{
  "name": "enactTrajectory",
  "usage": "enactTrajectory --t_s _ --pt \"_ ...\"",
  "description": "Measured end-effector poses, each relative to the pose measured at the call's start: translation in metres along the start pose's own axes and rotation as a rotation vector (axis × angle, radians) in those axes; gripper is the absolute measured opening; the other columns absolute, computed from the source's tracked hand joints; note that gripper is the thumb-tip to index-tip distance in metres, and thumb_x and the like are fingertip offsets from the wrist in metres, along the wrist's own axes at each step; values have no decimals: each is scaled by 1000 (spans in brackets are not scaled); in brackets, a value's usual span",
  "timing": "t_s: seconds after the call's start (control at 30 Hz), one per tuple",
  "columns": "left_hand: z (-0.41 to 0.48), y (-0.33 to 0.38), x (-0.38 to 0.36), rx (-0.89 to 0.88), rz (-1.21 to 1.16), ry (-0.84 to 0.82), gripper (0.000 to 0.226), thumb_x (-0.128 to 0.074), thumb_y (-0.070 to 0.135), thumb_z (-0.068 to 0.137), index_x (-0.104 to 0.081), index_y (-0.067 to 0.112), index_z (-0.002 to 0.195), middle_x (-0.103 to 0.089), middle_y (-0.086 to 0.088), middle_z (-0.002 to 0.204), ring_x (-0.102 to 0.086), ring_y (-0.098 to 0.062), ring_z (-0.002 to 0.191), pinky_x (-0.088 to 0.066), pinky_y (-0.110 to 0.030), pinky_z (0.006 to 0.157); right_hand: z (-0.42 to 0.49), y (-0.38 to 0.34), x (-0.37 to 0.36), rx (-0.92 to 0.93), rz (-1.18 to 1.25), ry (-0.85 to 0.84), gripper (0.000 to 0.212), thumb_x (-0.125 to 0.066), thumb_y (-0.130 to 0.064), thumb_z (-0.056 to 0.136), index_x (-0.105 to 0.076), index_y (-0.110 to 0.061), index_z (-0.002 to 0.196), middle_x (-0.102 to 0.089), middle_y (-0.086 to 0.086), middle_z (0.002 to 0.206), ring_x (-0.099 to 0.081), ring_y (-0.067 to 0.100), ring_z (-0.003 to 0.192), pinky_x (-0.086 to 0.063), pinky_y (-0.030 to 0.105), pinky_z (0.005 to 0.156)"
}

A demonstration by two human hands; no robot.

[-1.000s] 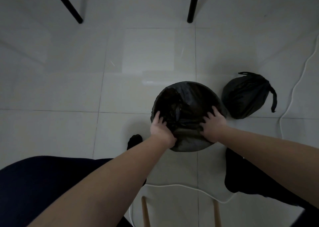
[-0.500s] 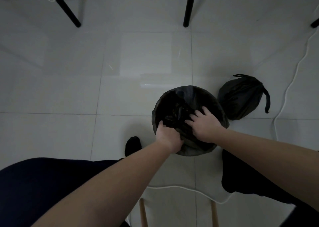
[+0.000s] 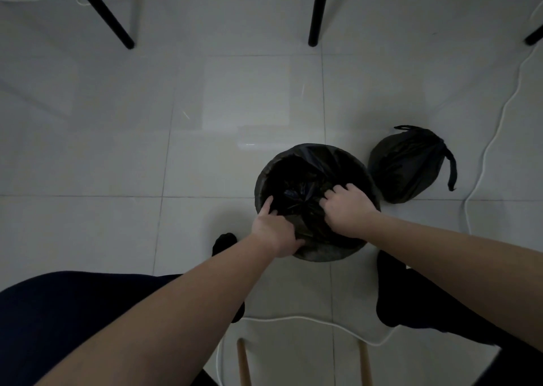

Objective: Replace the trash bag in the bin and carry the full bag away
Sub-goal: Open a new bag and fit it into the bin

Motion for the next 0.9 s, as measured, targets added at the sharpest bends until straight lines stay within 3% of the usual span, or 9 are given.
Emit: enactTrajectory --t_s 0.07,0.13,0.23,0.37,0.43,0.53,0.67,0.77,0.9 --pt "-1 -8 2 19 110 -39 70 -21 65 103 -38 28 160 -40 -1 164 -8 -31 160 20 -59 121 4 5 -18 -55 -4 -198 58 -28 -46 105 -34 -25 158 -38 9 161 -30 34 148 -11 59 122" --pt "-1 -18 9 40 180 -19 65 -25 58 102 -42 29 158 -36 -1 167 -2 -29 161 22 -60 120 2 5 -34 -68 -37 -423 62 -26 -52 105 -23 -27 162 -23 5 169 -13 34 156 9 62 121" --pt "4 -22 19 59 206 88 57 -36 48 99 -58 26 146 -40 -7 164 -7 -30 160 21 -60 120 -3 -3 -27 -35 103 -560 58 -28 -52 106 -42 -24 154 -41 6 160 -29 35 150 3 63 121" --pt "6 -6 23 41 64 219 51 -43 39 97 -62 20 141 -50 -10 155 -21 -32 157 3 -54 127 -3 -6 2 27 176 -159 30 -42 -37 99 -66 -20 108 -68 6 118 -60 29 113 -36 43 102" --pt "7 4 18 70 3 191 54 -41 39 99 -56 21 147 -50 -10 156 -26 -33 154 -4 -53 128 3 -1 2 58 91 30 30 -46 -35 96 -68 -21 110 -69 4 116 -60 29 111 -39 39 92" --pt "7 6 4 131 76 81 64 -27 48 103 -29 27 164 -37 -7 166 -12 -36 158 12 -57 125 11 9 -11 46 12 2 47 -43 -42 96 -58 -26 138 -60 3 138 -49 28 130 -28 49 112" --pt "6 -12 5 229 337 -25 69 -13 56 104 -1 28 167 -2 -7 175 16 -33 159 32 -62 114 8 16 -38 -54 -125 -343 61 -31 -42 103 -29 -22 161 -29 7 166 -15 31 156 13 58 122" --pt "9 -19 19 190 369 29 63 -18 49 107 -16 25 165 -3 -12 174 17 -34 159 29 -61 116 4 6 -37 -32 -11 -363 55 -34 -42 102 -43 -23 153 -42 6 158 -25 32 152 10 62 121" --pt "11 -5 22 67 136 150 56 -33 39 103 -49 21 153 -35 -12 166 -8 -33 160 9 -56 126 -1 -4 -17 21 -15 34 23 -56 -33 91 -72 -19 98 -71 5 102 -59 31 105 -30 52 106"
Point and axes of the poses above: each hand's wrist, its own z-axis towards the middle knuckle, its own x-axis out of the back of the hand, y = z × x, the point moved 2 cm from there along z, towards the middle knuckle
